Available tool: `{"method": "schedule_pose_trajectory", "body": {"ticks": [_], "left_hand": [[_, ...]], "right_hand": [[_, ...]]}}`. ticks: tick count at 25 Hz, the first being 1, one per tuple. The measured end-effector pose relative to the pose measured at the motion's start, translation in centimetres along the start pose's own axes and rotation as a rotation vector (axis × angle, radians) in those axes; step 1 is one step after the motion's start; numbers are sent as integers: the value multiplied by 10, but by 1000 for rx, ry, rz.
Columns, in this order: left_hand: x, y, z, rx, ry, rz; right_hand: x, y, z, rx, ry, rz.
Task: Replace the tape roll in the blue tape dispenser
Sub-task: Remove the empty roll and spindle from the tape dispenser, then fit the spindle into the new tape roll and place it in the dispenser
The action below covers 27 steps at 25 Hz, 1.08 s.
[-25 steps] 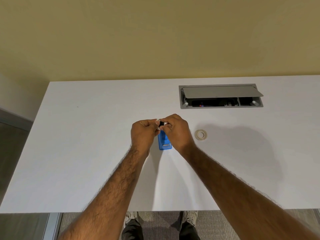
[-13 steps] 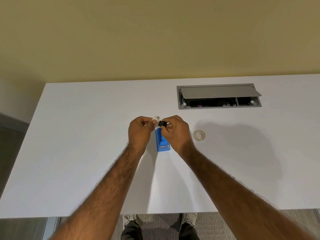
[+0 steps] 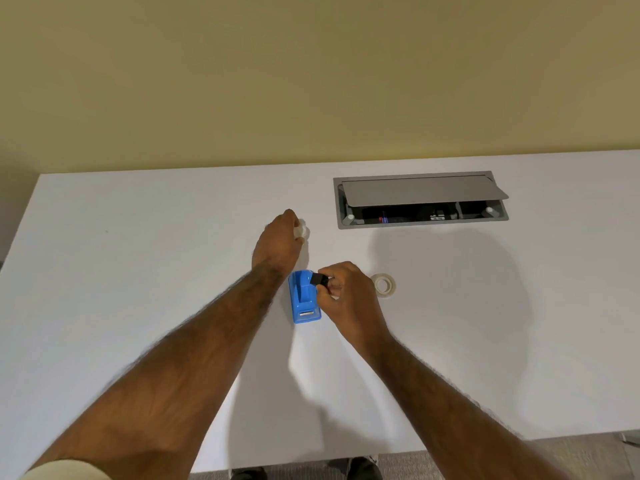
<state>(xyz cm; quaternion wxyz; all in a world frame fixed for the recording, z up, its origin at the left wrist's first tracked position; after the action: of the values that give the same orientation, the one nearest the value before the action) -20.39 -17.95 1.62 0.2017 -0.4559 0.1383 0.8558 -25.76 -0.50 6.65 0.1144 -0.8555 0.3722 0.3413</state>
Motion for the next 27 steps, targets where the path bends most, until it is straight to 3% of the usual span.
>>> {"method": "schedule_pose_trajectory", "body": {"ticks": [10, 13, 18, 23, 27], "left_hand": [[25, 1, -16, 63, 107, -56], [14, -6, -25, -15, -23, -63], [-43, -47, -37, -74, -281, 84], [-64, -105, -38, -221, -622, -32], [-72, -122, -32, -272, -725, -47]], "right_hand": [[-2, 8, 15, -28, -40, -7], [-2, 7, 14, -9, 2, -4], [3, 4, 3, -47, 17, -11], [8, -4, -26, -130, 171, 19], [10, -13, -50, -209, 230, 24]]}}
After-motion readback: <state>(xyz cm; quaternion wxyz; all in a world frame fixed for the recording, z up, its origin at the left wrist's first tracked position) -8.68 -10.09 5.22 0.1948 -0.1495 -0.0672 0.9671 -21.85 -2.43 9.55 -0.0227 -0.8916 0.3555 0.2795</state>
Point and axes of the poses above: each hand's wrist, its own y-axis towards the middle knuckle, its own x-axis out of the palm, z = x × y, the point moved 10 cm from there along y, towards the middle knuckle, and after that the axes turned 13 degrees about z, right-handed, at the moved point
